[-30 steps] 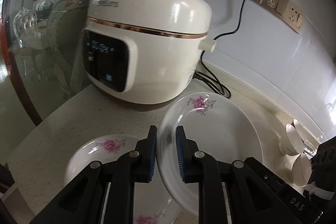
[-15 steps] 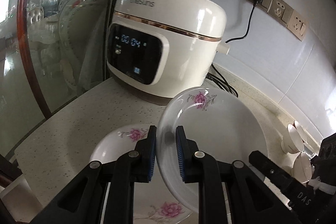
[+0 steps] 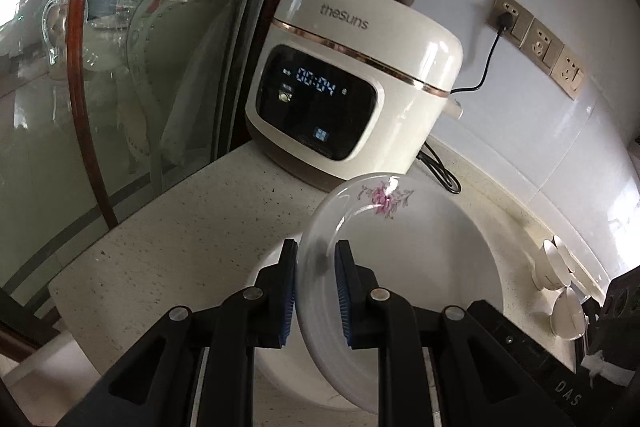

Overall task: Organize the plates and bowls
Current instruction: 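Carry the plate with both tools to the rice cooker and lower it onto the stack, then open both tools to release the plate on the stack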

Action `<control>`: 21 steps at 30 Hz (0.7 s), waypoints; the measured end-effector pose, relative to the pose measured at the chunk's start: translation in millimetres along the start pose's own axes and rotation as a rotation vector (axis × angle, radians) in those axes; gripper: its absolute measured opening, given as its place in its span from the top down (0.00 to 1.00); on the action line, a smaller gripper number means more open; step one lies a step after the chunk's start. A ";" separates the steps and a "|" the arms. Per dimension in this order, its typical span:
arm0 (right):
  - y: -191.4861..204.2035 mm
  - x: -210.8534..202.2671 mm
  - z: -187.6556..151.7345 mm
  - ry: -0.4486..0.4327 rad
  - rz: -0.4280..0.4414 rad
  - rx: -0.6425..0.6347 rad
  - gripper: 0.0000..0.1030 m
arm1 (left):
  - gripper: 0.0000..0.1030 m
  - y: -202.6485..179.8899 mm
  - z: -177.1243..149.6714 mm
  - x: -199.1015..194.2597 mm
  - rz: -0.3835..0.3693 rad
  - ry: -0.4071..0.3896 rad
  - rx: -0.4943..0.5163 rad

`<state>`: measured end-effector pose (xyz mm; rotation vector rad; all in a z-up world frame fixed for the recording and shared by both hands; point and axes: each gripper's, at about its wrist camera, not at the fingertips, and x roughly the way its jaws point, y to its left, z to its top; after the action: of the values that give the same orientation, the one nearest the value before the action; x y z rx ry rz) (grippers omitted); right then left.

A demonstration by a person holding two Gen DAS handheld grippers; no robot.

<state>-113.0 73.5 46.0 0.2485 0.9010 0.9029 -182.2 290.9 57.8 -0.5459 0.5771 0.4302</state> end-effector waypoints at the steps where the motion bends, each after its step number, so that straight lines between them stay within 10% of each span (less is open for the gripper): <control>1: 2.6 -0.6 -2.5 -0.002 -0.003 0.006 0.81 | 0.82 2.3 -0.1 -0.1 -0.005 0.000 0.002; 21: 26.7 16.7 -30.5 0.044 -0.157 -0.060 0.81 | 0.82 30.0 -21.2 19.9 -0.009 0.071 0.065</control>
<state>-146.7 97.7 31.8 0.1050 0.9193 0.7905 -191.1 306.2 19.9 -0.5030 0.6539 0.3837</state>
